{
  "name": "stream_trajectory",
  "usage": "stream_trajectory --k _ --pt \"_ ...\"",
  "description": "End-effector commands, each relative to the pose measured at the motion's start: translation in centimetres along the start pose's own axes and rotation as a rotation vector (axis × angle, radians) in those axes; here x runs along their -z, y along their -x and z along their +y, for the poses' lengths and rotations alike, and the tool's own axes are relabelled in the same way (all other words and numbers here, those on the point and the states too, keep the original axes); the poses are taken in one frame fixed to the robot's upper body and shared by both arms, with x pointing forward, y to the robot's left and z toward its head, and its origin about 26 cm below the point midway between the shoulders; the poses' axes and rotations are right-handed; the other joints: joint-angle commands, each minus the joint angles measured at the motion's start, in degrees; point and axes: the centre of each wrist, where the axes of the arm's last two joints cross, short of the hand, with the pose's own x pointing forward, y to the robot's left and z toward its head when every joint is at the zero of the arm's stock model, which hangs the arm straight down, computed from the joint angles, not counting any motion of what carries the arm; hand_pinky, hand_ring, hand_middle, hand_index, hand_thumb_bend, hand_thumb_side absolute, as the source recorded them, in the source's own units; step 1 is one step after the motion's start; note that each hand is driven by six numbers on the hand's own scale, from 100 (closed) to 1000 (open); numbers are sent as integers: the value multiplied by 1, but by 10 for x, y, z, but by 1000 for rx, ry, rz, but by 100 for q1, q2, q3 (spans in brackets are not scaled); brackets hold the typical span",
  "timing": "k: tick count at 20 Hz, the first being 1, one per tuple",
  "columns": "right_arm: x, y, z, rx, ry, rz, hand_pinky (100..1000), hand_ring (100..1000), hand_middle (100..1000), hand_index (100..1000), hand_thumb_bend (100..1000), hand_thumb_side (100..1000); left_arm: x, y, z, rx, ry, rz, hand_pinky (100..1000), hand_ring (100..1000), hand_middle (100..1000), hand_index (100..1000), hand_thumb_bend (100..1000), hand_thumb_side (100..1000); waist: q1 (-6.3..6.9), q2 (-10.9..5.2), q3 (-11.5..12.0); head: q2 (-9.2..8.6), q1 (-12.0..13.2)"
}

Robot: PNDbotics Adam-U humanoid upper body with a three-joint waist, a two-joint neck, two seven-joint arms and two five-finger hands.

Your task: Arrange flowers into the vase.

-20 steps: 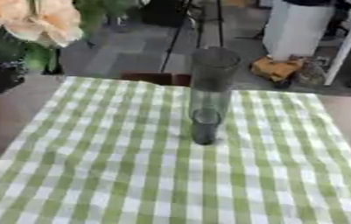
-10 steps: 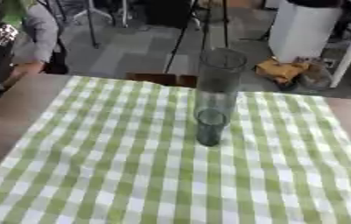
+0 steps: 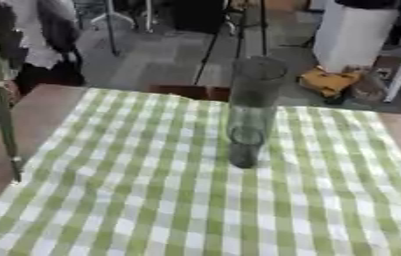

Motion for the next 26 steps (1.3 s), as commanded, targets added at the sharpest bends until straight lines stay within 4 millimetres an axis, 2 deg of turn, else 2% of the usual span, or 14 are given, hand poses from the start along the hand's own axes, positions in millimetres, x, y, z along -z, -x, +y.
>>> stream_trajectory --k 1,7,17,26 --pt "10 -7 1 5 -9 -40 752 830 827 857 100 1000 6 -20 3 -4 -39 -90 100 100 100 100 100 812 31 -110 -13 -55 34" --pt "13 -8 2 12 -5 -49 751 829 827 857 100 1000 11 -37 -4 7 -65 -217 100 100 100 100 100 810 57 -67 -48 -158 55" --pt "19 -10 8 37 -8 -79 750 829 827 856 100 1000 34 -60 -18 -114 -158 -312 100 100 100 100 100 811 98 51 -149 -291 168" --pt "23 -11 17 77 -36 -95 751 829 827 856 100 1000 53 -81 -36 -221 -188 -396 100 100 100 100 100 811 165 192 -323 -261 310"
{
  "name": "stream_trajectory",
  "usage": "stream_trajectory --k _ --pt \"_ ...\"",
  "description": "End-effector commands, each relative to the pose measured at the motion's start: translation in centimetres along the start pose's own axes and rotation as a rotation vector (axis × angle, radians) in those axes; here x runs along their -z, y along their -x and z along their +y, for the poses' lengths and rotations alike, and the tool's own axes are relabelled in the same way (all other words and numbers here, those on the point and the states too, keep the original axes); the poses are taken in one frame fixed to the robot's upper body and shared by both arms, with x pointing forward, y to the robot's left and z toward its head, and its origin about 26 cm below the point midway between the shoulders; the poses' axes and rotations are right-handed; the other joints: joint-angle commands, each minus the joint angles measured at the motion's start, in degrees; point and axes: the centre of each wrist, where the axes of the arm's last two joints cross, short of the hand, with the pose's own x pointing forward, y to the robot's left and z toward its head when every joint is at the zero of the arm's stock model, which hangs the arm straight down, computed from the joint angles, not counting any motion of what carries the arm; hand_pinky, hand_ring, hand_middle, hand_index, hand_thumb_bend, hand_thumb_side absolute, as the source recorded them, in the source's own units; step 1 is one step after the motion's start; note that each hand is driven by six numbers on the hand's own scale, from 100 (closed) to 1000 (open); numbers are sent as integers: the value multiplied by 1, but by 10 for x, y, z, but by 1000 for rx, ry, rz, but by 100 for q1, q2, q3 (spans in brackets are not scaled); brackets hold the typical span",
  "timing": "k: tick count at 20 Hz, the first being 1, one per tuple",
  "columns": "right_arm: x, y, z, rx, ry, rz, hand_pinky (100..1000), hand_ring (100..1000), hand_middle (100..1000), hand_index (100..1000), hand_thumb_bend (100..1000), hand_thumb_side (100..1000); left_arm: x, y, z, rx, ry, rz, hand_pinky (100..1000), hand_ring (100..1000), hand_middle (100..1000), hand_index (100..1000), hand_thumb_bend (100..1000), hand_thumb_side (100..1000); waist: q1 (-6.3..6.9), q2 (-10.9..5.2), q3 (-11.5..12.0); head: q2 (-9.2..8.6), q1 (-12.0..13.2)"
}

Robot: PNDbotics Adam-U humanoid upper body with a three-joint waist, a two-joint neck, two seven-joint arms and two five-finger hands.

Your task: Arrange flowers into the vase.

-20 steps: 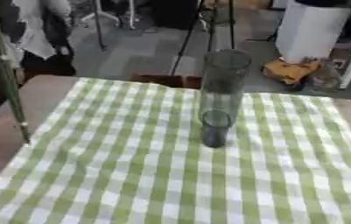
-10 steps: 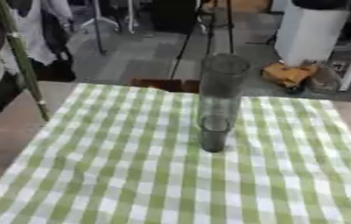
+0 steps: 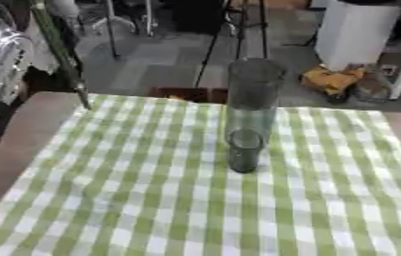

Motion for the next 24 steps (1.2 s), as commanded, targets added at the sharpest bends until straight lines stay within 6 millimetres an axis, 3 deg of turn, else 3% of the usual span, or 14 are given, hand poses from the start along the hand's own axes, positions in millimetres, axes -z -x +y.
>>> stream_trajectory --k 1,14,24 --pt "8 -6 4 20 -23 -33 750 829 827 856 100 1000 10 -12 -5 -37 -18 -56 100 100 100 100 100 811 24 -78 -50 -23 93" --pt "11 -7 7 37 -49 -37 750 829 828 856 100 1000 32 -16 -27 -124 -65 -130 100 100 100 100 100 815 240 -7 -395 -94 574" --pt "15 -8 10 51 -67 -41 752 830 828 856 100 1000 48 -30 -35 -263 -118 -193 100 100 100 100 100 818 320 155 -554 -301 803"
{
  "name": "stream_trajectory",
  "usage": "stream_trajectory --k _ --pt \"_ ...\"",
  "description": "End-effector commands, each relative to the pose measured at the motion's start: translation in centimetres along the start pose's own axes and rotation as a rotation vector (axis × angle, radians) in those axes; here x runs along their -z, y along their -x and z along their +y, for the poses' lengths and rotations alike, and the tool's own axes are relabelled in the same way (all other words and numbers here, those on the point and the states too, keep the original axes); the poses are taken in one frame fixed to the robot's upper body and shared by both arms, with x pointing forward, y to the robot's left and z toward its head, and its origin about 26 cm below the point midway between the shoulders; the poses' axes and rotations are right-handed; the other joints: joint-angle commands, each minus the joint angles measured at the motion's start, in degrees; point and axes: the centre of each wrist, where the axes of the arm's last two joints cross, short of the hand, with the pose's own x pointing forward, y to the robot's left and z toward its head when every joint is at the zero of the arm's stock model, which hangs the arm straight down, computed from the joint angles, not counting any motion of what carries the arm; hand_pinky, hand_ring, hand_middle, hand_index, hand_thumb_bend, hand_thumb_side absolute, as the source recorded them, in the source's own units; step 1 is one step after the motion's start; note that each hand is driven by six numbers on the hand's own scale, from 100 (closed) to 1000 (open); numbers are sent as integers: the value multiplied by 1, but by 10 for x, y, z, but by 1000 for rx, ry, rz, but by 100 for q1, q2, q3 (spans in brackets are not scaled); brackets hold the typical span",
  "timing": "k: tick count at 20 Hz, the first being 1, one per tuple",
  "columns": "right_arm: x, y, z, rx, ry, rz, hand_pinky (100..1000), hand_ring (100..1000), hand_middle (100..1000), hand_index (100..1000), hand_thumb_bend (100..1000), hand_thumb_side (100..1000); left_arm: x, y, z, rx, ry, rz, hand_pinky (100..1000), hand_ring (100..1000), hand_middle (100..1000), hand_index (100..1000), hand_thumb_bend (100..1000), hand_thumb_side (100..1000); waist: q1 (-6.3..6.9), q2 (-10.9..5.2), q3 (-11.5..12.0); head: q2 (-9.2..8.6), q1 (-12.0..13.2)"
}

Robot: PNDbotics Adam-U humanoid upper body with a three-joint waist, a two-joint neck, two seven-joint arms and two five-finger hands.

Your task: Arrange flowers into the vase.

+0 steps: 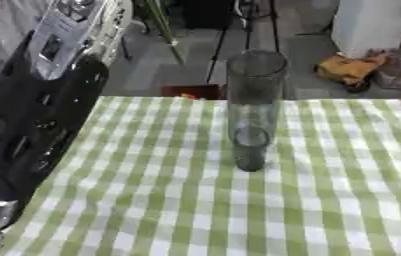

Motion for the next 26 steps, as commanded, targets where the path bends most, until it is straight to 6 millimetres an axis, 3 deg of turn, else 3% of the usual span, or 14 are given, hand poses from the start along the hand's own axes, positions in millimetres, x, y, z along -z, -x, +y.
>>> stream_trajectory --k 1,13,18,26 --pt "10 -7 2 11 -24 -36 752 830 828 856 100 1000 13 -14 -2 -52 -26 -58 100 100 100 100 100 818 -4 -74 -24 -125 63" --pt "14 -8 5 28 -31 -48 753 831 829 857 100 1000 17 -29 -10 -223 -60 -143 100 100 100 100 100 820 36 66 -222 -448 298" --pt "16 -9 6 36 -31 -54 752 831 829 857 100 1000 19 -25 -13 -277 -71 -145 100 100 100 100 100 827 31 169 -314 -561 386" --pt "22 -10 9 58 -27 -77 753 832 829 857 100 1000 20 -15 -8 -248 44 -191 100 100 100 100 100 823 38 358 -525 -921 569"
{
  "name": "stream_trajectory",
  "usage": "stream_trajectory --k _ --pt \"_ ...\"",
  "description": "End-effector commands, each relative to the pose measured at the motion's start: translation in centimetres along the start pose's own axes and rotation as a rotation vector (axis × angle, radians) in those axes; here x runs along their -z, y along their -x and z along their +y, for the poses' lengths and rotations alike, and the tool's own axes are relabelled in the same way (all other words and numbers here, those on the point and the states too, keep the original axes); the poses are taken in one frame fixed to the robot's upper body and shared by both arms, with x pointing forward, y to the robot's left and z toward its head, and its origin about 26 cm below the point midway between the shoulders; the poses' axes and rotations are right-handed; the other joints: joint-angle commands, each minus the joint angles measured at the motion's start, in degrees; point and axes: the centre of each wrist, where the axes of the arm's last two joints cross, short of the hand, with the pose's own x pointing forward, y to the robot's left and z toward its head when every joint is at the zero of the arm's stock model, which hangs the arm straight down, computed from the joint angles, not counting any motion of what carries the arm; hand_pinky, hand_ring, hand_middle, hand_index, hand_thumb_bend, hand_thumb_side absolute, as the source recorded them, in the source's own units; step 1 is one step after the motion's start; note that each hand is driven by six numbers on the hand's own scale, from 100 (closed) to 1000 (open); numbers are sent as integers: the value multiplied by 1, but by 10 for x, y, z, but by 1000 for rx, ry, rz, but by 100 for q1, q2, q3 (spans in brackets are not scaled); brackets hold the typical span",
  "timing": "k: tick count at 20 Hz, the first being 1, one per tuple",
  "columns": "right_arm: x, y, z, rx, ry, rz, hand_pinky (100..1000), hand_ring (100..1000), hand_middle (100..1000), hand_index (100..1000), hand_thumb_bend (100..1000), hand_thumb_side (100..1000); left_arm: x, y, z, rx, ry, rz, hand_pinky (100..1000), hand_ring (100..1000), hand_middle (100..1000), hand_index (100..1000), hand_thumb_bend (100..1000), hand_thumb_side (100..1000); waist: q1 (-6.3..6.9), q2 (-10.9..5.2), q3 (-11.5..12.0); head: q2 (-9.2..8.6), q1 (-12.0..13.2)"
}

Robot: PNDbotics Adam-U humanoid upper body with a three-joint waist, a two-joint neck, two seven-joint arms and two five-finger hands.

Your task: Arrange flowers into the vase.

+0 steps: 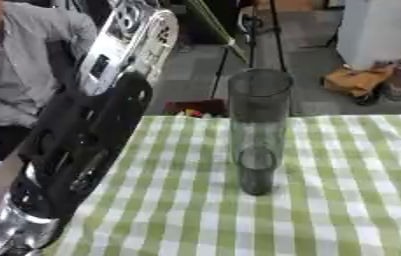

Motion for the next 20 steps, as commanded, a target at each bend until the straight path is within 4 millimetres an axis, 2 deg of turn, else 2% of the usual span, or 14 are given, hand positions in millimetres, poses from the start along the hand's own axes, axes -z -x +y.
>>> stream_trajectory --k 1,11,20 --pt "9 -7 0 6 -9 -38 753 832 829 857 100 1000 9 -7 3 23 65 -44 100 100 100 100 100 823 -27 -74 -33 -139 46" --pt "11 -7 2 -1 -7 -37 754 832 829 857 100 1000 13 3 17 79 102 -58 100 100 100 100 100 824 -36 97 -61 -218 122" --pt "11 -7 0 0 4 -35 753 831 828 856 100 1000 15 -12 10 19 162 -124 100 100 100 100 128 806 -70 181 -89 -337 177"
